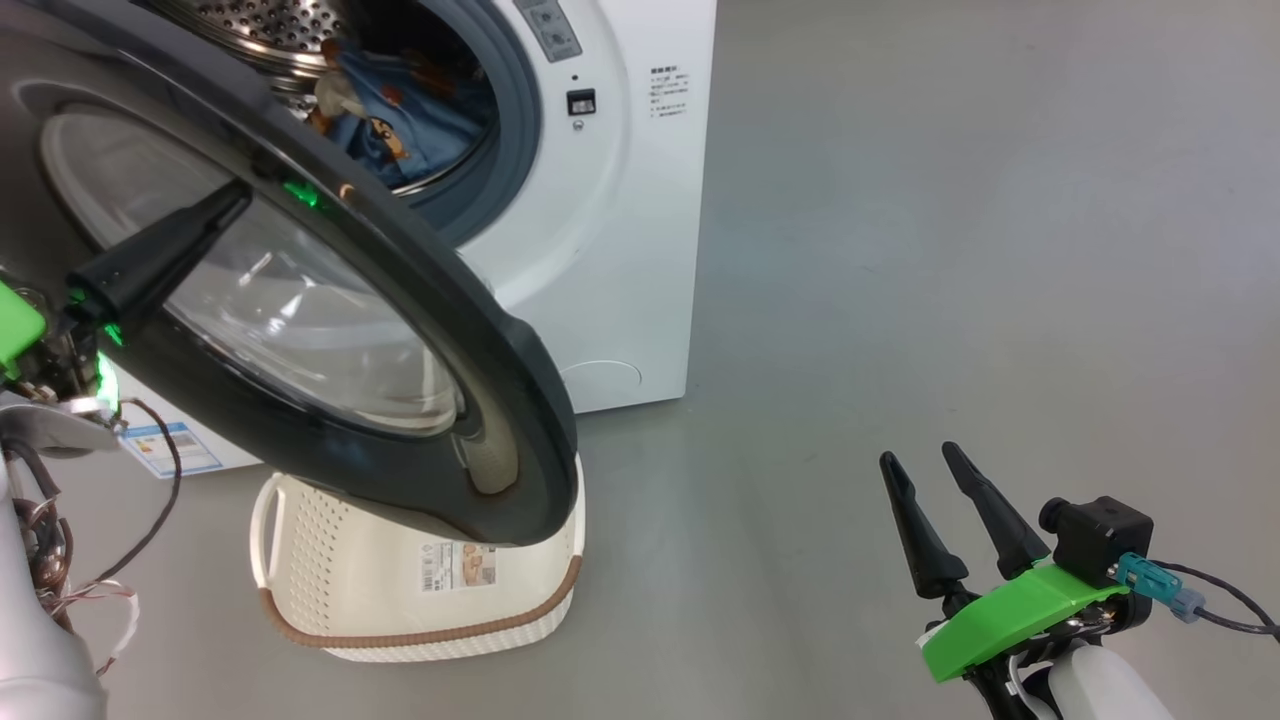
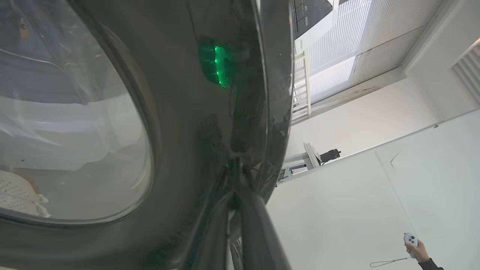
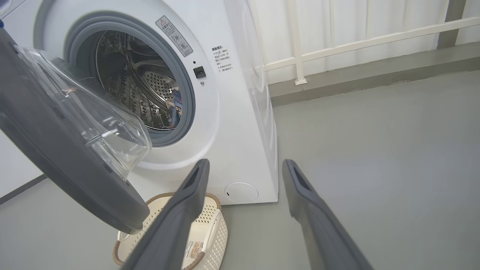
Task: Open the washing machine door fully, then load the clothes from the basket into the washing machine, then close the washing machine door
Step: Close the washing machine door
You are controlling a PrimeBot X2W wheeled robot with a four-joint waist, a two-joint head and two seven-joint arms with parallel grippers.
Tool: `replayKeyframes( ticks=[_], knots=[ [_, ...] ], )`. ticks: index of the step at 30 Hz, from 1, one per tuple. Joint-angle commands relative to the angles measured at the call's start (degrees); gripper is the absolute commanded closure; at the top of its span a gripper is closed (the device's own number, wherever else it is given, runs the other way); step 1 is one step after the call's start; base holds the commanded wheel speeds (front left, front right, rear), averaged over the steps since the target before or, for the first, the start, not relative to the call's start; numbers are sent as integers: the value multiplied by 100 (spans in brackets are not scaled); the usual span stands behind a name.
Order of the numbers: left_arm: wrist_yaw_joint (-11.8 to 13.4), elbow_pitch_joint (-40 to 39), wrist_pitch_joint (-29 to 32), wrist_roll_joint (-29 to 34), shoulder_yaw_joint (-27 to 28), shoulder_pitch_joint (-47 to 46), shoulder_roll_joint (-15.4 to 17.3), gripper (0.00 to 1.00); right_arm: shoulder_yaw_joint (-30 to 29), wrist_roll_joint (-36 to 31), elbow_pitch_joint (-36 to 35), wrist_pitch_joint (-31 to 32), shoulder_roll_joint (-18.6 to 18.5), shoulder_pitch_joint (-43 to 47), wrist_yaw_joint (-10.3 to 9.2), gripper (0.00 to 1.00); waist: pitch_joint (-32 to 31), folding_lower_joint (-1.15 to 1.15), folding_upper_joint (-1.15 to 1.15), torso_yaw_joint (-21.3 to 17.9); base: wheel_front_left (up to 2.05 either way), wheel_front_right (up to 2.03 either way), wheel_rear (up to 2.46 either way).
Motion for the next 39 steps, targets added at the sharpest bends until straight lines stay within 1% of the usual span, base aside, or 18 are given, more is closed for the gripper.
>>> replayKeyframes(
  ticks=[1,4,7,8,9,11,12,13,14,19,21,22,25,27,32,37,39],
  knots=[
    [-83,-200,-6,102,158,-64,267,100,86,30,-130,-27,-3,-42,16,0,-35,0,0,42,0,0,0],
    [-89,-253,30,104,145,3,278,100,97,31,-126,-27,-9,-32,16,0,-61,0,0,83,0,0,0],
    [-149,-375,34,146,143,98,325,100,93,31,-134,-27,-14,-17,16,0,-67,0,0,119,0,0,0],
    [-183,-428,33,164,144,140,347,96,88,31,-140,-27,-16,-13,16,0,-64,0,0,130,0,0,0],
    [-214,-483,38,174,145,190,364,83,79,30,-146,-27,-20,-8,16,0,-62,0,0,143,0,0,0],
    [-291,-595,26,213,161,293,412,51,62,29,-157,-27,-34,-1,16,0,-56,0,0,172,0,0,0],
    [-328,-640,9,239,166,341,427,38,53,27,-161,-27,-42,2,16,0,-56,0,0,185,0,0,0],
    [-373,-686,-11,269,168,391,444,11,44,26,-165,-27,-49,4,16,0,-58,0,0,199,0,0,0],
    [-432,-732,-48,311,176,442,468,0,36,25,-168,-27,-55,6,16,0,-61,0,0,212,0,0,0],
    [-765,-940,-323,559,204,728,522,0,6,13,-191,-27,-70,9,16,0,-75,0,0,272,0,0,0],
    [-906,-1036,-538,724,238,852,536,0,1,10,-203,-27,-70,10,16,0,-74,0,0,287,0,0,0],
    [-906,-1036,-538,724,238,852,536,0,1,10,-203,-27,-70,10,16,0,-74,0,0,287,0,0,0],
    [-1112,-1170,-887,971,259,1061,574,0,1,10,-218,-27,-68,13,16,0,-75,0,0,291,0,0,0],
    [-1202,-1265,-1144,1095,263,1239,575,0,-10,14,-231,-27,-70,10,16,0,-67,0,0,287,0,0,0],
    [-1288,-1623,-1893,1411,223,1830,623,0,-55,23,-280,-27,-79,3,16,0,-9,0,0,275,0,0,0],
    [-1295,-1966,-3016,1713,-31,2481,723,0,-102,5,-357,-27,-82,6,16,0,47,0,0,287,0,0,0],
    [-1296,-2054,-3493,1812,-238,2740,782,0,-112,-4,-388,-27,-87,5,16,0,55,0,0,299,0,0,0]
  ],
)
